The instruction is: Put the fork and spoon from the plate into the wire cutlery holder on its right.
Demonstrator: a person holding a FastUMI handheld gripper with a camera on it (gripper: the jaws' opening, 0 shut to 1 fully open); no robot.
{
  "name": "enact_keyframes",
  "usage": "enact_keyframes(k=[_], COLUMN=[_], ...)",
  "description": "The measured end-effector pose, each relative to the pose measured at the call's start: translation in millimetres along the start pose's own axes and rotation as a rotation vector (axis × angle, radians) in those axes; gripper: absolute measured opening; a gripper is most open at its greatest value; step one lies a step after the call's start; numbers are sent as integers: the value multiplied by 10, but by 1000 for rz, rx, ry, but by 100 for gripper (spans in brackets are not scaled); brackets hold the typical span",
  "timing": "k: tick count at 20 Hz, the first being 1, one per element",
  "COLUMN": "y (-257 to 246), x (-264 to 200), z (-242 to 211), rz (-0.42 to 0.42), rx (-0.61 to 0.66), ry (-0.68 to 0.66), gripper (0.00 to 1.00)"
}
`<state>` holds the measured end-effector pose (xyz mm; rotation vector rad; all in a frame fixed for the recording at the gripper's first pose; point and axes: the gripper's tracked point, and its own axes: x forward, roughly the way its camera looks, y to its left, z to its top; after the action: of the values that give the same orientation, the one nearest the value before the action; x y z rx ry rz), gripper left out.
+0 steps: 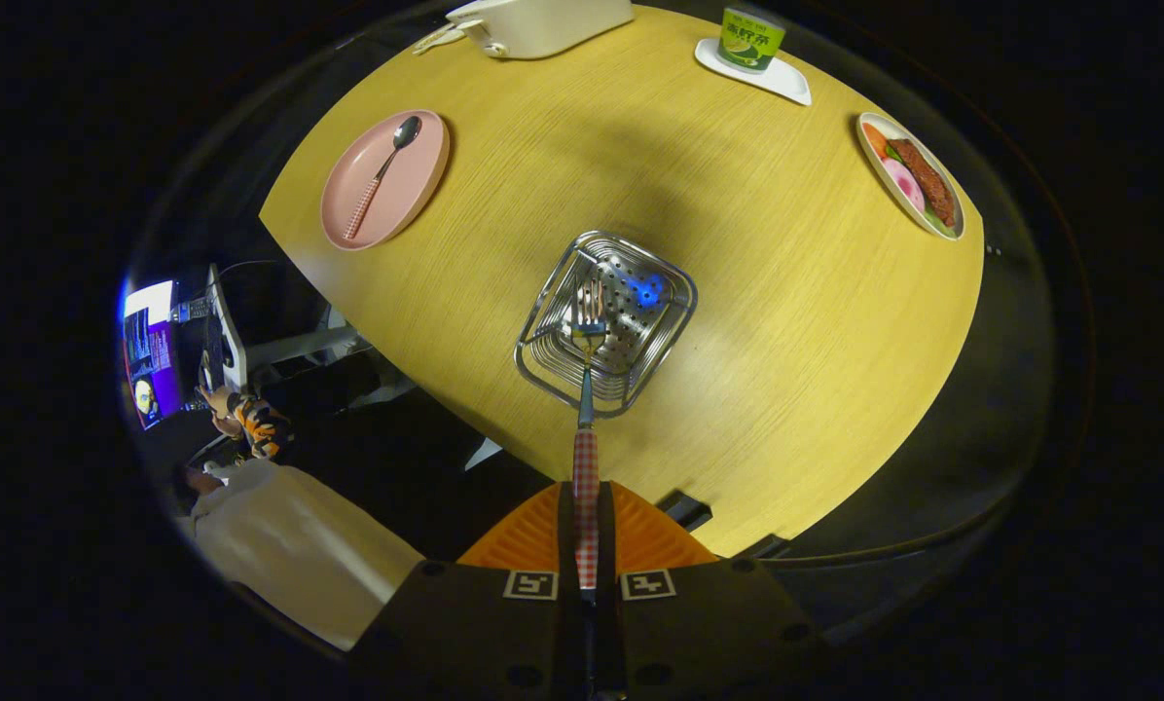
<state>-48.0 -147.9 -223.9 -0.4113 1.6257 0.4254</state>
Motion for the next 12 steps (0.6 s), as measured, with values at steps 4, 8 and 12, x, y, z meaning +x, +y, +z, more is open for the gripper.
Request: enact_keyframes(k=[4,8,12], y=[-66,-132,-163], x=[113,161,123], z=[106,264,356], rz=[-13,-19,-23], rx=[13,57,56], ry=[81,87,31], gripper=[10,14,45])
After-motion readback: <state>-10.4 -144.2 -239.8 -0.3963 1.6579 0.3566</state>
